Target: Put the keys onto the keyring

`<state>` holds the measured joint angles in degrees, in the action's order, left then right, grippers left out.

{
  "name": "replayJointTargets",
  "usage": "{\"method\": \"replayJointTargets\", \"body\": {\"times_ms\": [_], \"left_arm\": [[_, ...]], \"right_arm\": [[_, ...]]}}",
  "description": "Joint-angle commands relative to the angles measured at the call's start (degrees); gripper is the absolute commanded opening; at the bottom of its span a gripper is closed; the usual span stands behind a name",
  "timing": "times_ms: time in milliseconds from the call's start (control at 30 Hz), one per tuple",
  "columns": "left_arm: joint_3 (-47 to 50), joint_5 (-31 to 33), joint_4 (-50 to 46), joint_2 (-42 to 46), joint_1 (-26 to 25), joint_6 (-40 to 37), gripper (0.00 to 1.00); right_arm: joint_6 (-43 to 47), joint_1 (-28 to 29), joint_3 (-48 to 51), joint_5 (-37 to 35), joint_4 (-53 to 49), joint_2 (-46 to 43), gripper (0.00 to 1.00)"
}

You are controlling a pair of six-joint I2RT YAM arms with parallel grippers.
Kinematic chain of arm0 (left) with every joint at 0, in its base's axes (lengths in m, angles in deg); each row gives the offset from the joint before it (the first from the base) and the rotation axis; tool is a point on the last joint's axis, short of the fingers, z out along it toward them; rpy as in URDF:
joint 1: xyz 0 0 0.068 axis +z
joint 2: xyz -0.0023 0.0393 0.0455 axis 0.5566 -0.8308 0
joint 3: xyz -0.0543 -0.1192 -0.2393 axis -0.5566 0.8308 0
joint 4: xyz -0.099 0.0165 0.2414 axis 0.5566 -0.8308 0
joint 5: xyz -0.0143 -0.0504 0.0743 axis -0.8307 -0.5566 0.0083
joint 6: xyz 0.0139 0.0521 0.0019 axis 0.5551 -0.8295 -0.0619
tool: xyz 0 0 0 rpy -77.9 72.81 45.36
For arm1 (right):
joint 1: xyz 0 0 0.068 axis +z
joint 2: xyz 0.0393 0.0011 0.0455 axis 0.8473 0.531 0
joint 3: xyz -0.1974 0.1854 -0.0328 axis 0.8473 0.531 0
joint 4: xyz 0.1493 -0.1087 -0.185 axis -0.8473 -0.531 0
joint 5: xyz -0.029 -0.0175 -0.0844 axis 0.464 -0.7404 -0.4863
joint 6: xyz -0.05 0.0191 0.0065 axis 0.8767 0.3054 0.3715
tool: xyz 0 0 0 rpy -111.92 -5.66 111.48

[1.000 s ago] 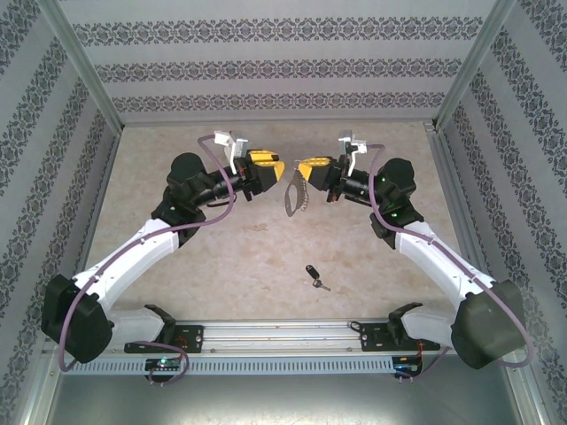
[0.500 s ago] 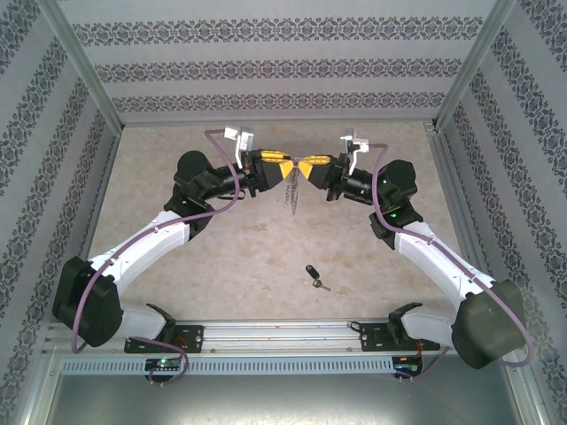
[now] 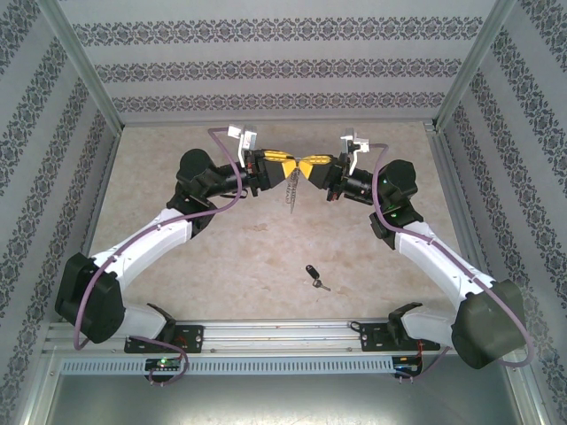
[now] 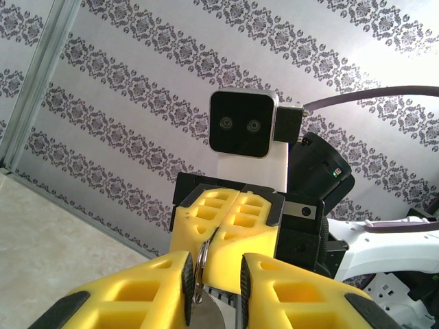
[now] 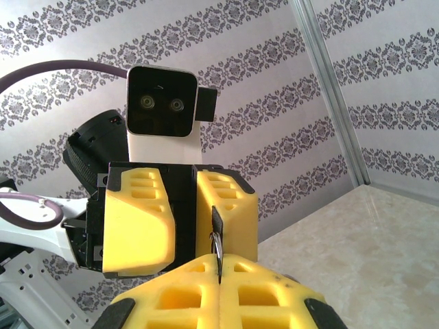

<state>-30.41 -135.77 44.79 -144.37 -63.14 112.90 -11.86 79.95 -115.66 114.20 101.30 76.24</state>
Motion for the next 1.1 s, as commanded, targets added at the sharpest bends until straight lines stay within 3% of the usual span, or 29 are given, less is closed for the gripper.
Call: {"method": "replayJointTargets", "body": {"times_ms": [0, 267, 567, 1067], "left_arm": [[-1.7, -2.8, 2.4, -0.9, -1.5, 0.2, 0.27], [-2.4, -2.5, 1.8, -1.6, -1.7, 0.0, 0.21], [-2.8, -1.2, -0.1, -1.6, -1.8, -1.6, 0.30], [-0.1, 2.0, -1.9, 2.3, -1.7, -4.9, 0.29]], "right_arm": [[0.5, 0.9, -0.7, 0.2, 2.6, 0.0, 0.00], [0.7, 1.1, -0.8, 0.7, 1.9, -0.3, 0.00], [1.5, 1.1, -0.8, 0.9, 0.8, -1.1, 0.00], [2.9, -0.5, -0.1, -0.5, -1.7, -2.0, 0.00]]}}
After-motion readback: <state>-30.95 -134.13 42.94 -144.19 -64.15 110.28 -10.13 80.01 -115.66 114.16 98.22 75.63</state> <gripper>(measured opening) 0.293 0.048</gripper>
